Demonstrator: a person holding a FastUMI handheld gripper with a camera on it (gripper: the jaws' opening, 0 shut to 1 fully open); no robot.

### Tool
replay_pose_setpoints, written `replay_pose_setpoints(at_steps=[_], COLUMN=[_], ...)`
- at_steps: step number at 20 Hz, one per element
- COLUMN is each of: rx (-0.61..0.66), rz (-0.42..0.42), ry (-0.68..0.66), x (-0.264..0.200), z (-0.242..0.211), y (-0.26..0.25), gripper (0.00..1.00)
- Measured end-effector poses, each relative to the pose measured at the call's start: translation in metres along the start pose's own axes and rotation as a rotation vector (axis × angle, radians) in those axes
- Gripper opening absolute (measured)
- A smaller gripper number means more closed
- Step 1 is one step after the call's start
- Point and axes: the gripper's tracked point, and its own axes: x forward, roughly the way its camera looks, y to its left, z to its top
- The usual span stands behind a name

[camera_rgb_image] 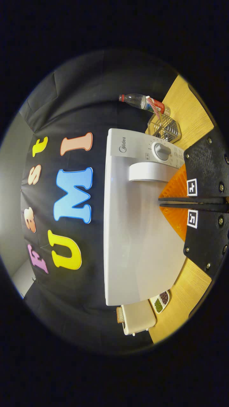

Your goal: Open the microwave, put the food inside, and close the microwave door.

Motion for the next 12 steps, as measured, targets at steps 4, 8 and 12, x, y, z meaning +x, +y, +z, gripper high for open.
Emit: replay_pose_setpoints(at_steps=[4, 8, 12], rx=[-0.026, -0.052, -0.017], rz=[-0.023, 0.022, 0.051], ry=[-0.001, 0.03, 0.003], x=[0.014, 0.004, -0.024], z=[0.003, -0.008, 0.017], y=[-0.001, 0.006, 0.007], gripper=[0.01, 0.04, 0.01])
